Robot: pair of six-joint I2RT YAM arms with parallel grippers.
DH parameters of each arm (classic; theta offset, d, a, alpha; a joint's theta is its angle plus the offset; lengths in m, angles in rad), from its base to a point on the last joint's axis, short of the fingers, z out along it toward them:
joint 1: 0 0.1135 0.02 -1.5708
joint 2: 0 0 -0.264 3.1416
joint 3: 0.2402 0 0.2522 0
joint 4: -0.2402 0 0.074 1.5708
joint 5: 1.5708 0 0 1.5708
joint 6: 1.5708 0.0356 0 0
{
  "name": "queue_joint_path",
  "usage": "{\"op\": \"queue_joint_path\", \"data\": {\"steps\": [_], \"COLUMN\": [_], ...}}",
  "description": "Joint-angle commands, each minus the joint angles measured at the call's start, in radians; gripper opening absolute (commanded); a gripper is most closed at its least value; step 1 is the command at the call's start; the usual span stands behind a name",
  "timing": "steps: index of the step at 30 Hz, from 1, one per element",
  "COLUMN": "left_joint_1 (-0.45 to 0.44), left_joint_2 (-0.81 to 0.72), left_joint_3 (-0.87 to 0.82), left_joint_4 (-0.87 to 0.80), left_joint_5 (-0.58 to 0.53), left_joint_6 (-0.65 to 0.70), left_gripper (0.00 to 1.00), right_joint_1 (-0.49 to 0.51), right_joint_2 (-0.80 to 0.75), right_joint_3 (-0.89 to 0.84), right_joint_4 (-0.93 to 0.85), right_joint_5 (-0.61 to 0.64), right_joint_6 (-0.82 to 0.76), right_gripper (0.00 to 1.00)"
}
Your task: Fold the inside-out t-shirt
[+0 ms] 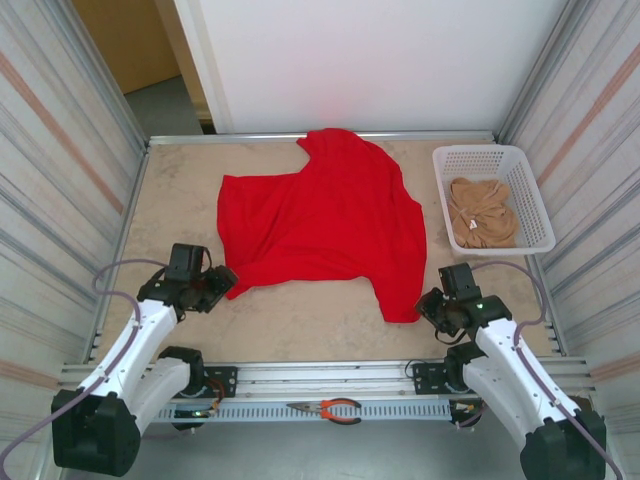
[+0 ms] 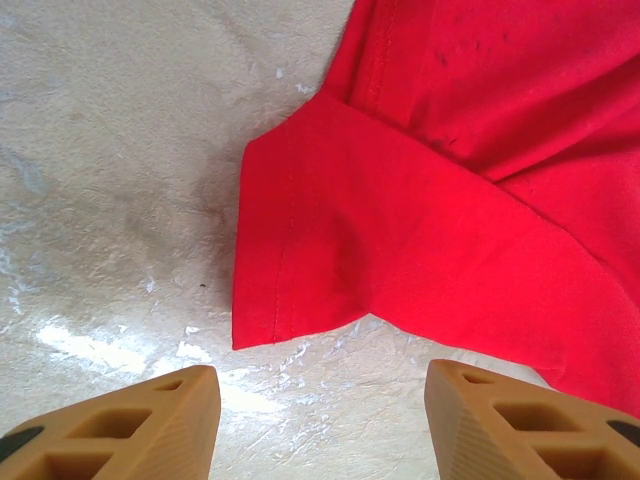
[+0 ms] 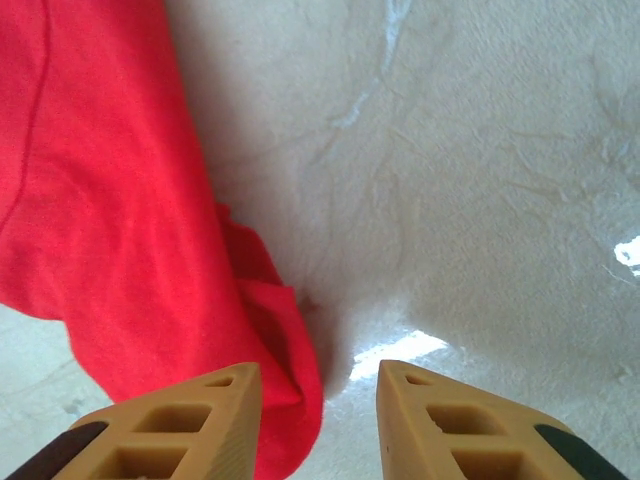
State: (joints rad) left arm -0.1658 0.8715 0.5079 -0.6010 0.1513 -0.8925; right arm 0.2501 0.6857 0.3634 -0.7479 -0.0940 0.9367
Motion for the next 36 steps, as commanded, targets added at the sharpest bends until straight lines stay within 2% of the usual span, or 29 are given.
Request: {"op": "queue_joint_path", "data": {"steps": [1, 5, 7, 9, 14, 17, 20, 29, 33, 34, 36], "left_joint_1": [-0.006, -0.006, -0.006, -0.006, -0.005, -0.005, -0.005, -0.005, -0.003, -0.004, -0.003], "left_joint_2": [0.008, 0.020, 0.024, 0.022, 0.028, 0.060, 0.107, 0.203, 0.237, 0.250, 0.259], "left_joint_3": [-0.011, -0.011, -0.009, -0.009, -0.012, -0.016, -0.017, -0.032, -0.047, -0.048, -0.036], "left_joint_4": [-0.005, -0.004, -0.010, -0.027, -0.017, 0.030, 0.083, 0.148, 0.204, 0.226, 0.276], "left_joint_5": [-0.029, -0.039, -0.051, -0.070, -0.099, -0.083, -0.067, -0.086, -0.102, -0.108, -0.108], "left_joint_6": [-0.006, -0.002, -0.006, -0.014, -0.022, -0.017, -0.012, 0.011, 0.012, 0.016, 0.055], "left_gripper": [0.57, 0.57, 0.57, 0.58, 0.59, 0.55, 0.50, 0.46, 0.41, 0.37, 0.09], "right_joint_1": [-0.012, -0.018, -0.022, -0.028, -0.032, -0.040, -0.048, -0.049, -0.049, -0.049, -0.049], "right_joint_2": [0.001, 0.039, 0.057, 0.062, -0.085, -0.164, -0.165, -0.157, -0.136, -0.132, -0.126], "right_joint_3": [-0.011, -0.017, -0.012, 0.006, 0.108, 0.159, 0.173, 0.125, 0.096, 0.090, 0.083], "right_joint_4": [0.019, 0.069, 0.095, 0.097, -0.002, -0.054, -0.067, -0.057, -0.043, -0.042, -0.043], "right_joint_5": [0.018, -0.006, -0.024, -0.040, -0.007, 0.022, 0.004, 0.005, -0.012, -0.013, -0.016], "right_joint_6": [0.033, 0.036, 0.033, 0.030, 0.051, 0.070, 0.070, 0.080, 0.082, 0.082, 0.080], "right_gripper": [0.34, 0.30, 0.20, 0.00, 0.00, 0.00, 0.00, 0.00, 0.21, 0.27, 0.38]}}
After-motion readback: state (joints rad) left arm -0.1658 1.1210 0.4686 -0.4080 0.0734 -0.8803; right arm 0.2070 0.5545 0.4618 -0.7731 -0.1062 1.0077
